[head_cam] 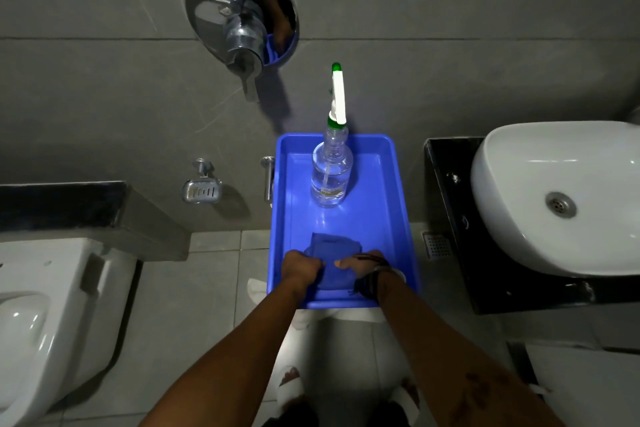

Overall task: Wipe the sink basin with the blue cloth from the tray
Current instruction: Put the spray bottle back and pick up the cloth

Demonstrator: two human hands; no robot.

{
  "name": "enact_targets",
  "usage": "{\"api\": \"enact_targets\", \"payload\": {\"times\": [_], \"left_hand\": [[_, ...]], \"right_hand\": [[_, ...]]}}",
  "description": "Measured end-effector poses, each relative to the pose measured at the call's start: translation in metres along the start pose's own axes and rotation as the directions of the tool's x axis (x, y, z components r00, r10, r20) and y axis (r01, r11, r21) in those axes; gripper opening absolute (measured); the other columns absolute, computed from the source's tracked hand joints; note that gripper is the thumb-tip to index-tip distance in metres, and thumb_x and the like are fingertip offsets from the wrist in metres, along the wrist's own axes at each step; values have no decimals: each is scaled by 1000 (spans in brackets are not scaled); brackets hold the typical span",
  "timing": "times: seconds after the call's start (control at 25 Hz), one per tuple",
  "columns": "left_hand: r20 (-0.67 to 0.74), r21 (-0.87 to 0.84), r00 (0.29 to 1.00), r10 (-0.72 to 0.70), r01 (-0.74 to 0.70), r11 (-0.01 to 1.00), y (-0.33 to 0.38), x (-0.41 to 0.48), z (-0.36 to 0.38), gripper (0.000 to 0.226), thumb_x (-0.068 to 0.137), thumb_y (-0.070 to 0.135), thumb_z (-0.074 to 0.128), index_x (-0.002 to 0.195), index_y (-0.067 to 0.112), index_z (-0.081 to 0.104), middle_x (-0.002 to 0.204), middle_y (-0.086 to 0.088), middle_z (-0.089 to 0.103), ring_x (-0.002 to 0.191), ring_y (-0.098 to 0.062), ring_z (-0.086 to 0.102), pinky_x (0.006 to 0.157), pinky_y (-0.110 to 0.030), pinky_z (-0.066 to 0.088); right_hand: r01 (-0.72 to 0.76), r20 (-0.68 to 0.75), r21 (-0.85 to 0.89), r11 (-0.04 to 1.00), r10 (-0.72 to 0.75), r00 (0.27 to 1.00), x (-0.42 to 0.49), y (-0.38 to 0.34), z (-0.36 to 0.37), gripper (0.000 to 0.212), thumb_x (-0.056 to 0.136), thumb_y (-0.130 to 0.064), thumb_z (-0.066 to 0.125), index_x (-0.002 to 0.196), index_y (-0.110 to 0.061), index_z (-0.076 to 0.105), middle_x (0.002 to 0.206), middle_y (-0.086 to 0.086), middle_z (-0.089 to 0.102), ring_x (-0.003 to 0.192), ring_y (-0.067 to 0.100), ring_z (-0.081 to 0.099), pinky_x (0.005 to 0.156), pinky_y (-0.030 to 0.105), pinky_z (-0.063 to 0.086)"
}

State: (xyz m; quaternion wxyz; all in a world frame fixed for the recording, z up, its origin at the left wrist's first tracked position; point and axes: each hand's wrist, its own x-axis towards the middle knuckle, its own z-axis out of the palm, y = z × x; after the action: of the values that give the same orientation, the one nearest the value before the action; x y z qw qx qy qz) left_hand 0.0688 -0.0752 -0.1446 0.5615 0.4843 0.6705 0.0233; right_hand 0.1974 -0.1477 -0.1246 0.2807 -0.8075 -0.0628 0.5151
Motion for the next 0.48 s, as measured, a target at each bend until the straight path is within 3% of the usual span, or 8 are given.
{"api": "enact_targets", "payload": {"times": [0.08, 0.12, 0.16, 0.24, 0.28, 0.36, 0.48], "left_hand": [[62, -145, 995, -81, 89, 985, 1, 0, -3, 41, 72, 16, 84, 101, -6, 66, 98, -19, 73, 80, -30, 68, 72, -39, 61], [114, -226, 988, -107, 130, 965, 3, -3, -6, 44, 72, 21, 85, 103, -4, 66, 95, -17, 74, 76, -30, 68, 62, -35, 59], [183, -300, 977, -110, 162, 940, 4, -7, -8, 47, 73, 28, 85, 104, -2, 66, 94, -15, 75, 74, -28, 68, 53, -30, 54], [364, -416, 931, -22, 184, 891, 11, -21, -10, 53, 75, 40, 81, 114, 6, 69, 107, -12, 77, 86, -27, 70, 55, -28, 52], [448, -472, 892, 51, 188, 861, 15, -29, -9, 53, 77, 44, 79, 117, 11, 69, 113, -11, 75, 96, -26, 71, 64, -31, 55], [549, -573, 815, 185, 206, 793, 27, -47, -6, 51, 80, 44, 74, 122, 15, 68, 121, -10, 72, 109, -27, 68, 81, -38, 55], [648, -681, 690, 323, 334, 652, 44, -72, 5, 47, 82, 34, 73, 121, 8, 70, 124, -16, 69, 110, -31, 67, 87, -42, 58]], "right_hand": [[13, 28, 46, 999, -15, 1000, -8, -6, -8, 46, 64, -17, 82, 103, 3, 69, 107, 17, 72, 94, 29, 70, 86, 38, 57], [54, 31, 50, 997, -55, 998, -14, -12, -14, 37, 63, -18, 82, 94, 0, 72, 96, 13, 73, 84, 26, 70, 76, 29, 58], [107, 29, 47, 993, -108, 994, -21, -18, -20, 27, 63, -20, 82, 83, -4, 73, 83, 9, 72, 72, 21, 68, 62, 19, 55], [216, 8, 88, 972, -218, 976, -39, -28, -37, 23, 63, -21, 82, 73, -5, 70, 71, 7, 67, 60, 18, 62, 47, 11, 46], [253, 14, 142, 957, -257, 966, -48, -30, -45, 25, 63, -20, 82, 77, -2, 70, 76, 11, 70, 64, 22, 65, 52, 15, 51], [305, 33, 286, 908, -327, 944, -67, -32, -64, 29, 65, -15, 81, 86, 2, 68, 92, 20, 74, 82, 32, 70, 77, 35, 57], [294, 120, 477, 829, -392, 912, -80, -27, -88, 37, 71, -2, 74, 105, 7, 64, 111, 28, 68, 103, 42, 65, 96, 52, 51]]}}
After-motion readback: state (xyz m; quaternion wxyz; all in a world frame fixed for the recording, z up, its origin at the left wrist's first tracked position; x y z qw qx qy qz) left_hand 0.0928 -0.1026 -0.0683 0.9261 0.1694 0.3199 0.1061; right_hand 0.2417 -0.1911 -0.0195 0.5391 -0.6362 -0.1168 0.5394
